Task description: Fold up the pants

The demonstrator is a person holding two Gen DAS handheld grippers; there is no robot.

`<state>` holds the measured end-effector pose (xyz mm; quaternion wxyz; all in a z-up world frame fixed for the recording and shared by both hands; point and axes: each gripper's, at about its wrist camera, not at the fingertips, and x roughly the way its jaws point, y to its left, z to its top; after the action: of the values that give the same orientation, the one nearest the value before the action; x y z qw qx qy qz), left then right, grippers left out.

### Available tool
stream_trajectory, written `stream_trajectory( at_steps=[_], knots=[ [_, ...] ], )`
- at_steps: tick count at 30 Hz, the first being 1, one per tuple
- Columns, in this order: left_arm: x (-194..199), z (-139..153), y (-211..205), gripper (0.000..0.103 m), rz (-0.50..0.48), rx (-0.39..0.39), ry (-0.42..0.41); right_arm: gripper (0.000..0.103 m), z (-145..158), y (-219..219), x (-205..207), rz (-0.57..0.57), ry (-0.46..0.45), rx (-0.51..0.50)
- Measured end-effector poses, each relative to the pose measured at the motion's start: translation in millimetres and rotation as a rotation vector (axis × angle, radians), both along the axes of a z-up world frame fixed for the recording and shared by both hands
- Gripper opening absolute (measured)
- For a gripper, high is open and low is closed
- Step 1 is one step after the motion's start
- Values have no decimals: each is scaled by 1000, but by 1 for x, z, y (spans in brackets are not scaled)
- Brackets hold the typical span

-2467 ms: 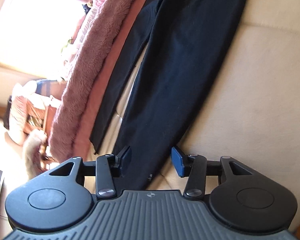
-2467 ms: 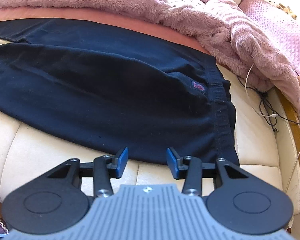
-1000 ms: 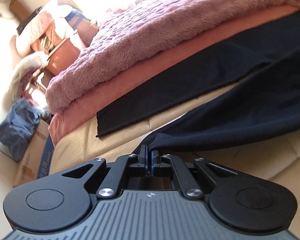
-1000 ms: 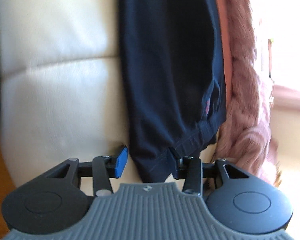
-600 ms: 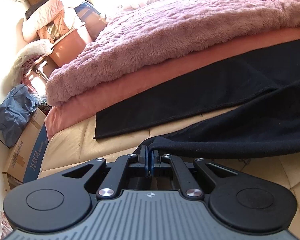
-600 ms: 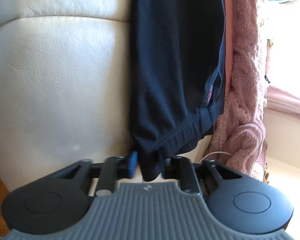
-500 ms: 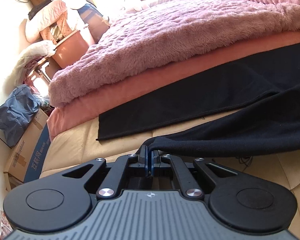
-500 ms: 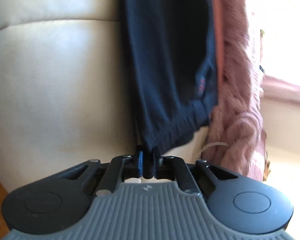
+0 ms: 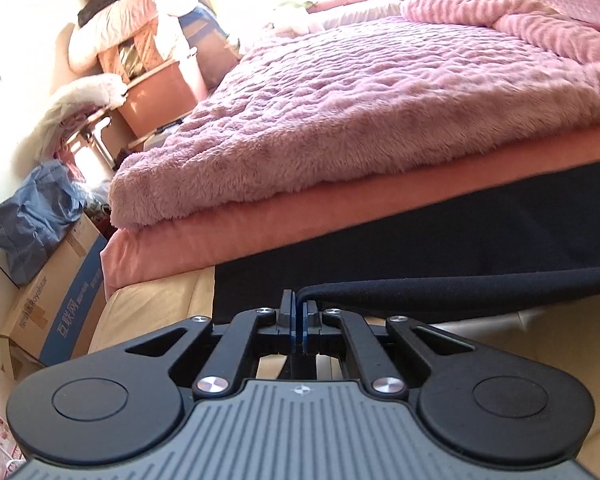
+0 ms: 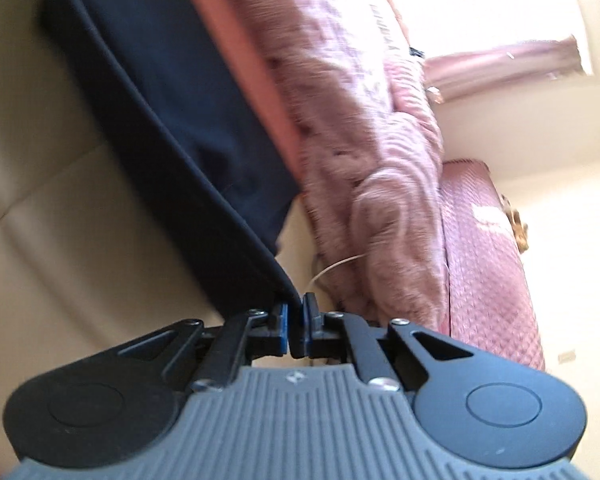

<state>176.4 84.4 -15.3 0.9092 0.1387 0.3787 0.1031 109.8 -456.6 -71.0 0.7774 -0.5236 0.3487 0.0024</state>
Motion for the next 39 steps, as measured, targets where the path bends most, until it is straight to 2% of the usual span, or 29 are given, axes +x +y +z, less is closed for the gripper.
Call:
stream_trajectory(
  at_steps=[6, 10, 17, 23, 28, 31, 36, 39],
  knots=[
    [58, 3, 12, 2, 67, -97, 46, 1, 17, 1, 67, -68, -39, 66],
    [98, -7, 15, 3, 74, -87, 81, 1, 12, 8, 119, -73, -31, 73],
    [156, -45, 13, 3, 77, -43, 149, 0, -29, 16, 210, -85, 44, 88],
    [182, -83, 10, 3, 51, 9, 183, 0, -80, 18, 254, -129, 126, 107],
    [187, -99, 12, 2, 46, 11, 200, 1, -90, 14, 266, -154, 141, 158],
    [180, -98, 11, 2, 38, 8, 168, 1, -90, 13, 264, -151, 138, 168],
    [145, -56, 11, 3, 22, -16, 69, 1, -65, 11, 240, -155, 76, 194],
    [139, -38, 13, 3, 23, -37, 72, 0, -40, 7, 218, -163, 25, 226]
  ],
)
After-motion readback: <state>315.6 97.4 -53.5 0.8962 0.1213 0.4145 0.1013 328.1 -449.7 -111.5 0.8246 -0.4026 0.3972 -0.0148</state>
